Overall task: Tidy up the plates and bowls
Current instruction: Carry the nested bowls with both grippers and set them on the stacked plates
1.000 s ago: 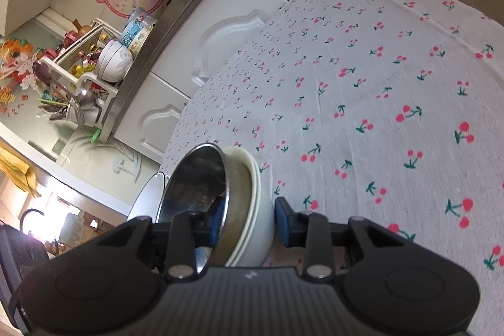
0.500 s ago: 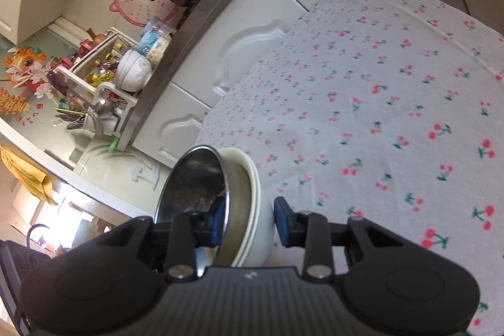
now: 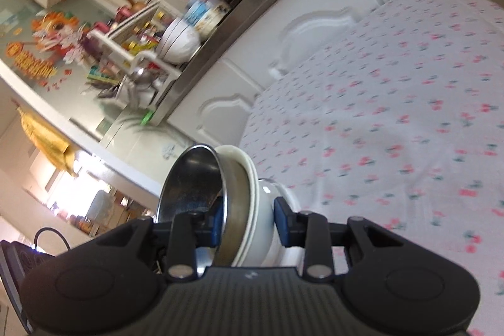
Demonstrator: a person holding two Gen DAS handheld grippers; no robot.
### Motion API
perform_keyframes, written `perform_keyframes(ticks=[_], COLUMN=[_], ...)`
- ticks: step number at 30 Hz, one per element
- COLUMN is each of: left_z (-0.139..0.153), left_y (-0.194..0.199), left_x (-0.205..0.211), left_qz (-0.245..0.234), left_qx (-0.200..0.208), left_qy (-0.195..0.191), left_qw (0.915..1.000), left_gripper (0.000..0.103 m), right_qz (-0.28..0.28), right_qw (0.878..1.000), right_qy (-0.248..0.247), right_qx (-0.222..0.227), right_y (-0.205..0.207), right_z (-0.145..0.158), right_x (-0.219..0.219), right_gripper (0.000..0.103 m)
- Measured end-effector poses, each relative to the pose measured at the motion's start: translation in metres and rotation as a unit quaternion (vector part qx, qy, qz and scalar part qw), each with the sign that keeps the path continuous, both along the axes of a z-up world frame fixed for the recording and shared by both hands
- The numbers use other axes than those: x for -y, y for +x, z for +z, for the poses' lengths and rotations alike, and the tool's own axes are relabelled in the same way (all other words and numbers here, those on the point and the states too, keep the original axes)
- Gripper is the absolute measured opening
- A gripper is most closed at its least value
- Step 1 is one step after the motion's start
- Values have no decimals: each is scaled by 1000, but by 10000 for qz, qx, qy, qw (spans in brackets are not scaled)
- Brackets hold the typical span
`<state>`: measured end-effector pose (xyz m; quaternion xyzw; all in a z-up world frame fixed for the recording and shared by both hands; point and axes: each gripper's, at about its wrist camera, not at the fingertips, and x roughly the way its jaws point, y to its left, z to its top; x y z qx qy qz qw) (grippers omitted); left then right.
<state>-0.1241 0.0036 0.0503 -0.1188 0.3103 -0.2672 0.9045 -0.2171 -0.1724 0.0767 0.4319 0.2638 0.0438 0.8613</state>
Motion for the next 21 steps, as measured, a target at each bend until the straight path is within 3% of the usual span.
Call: perform_keyframes(ticks=[9,21], left_z=[-17,-32], left_y=[28,35], left_x=[-17,-27], left_qz=[512,615], left_qx=[-253,-616], left_qy=[25,80], left_qw=[9984,9962], left_gripper=[18,18], right_qz=[572,764], right_qw=[9979,9951], right_qy=[-28,-230], right_qx=[-297,-581], right_y=[45,57], right_z=[-17,-29], right_x=[-31,-43], right_gripper=[33,38])
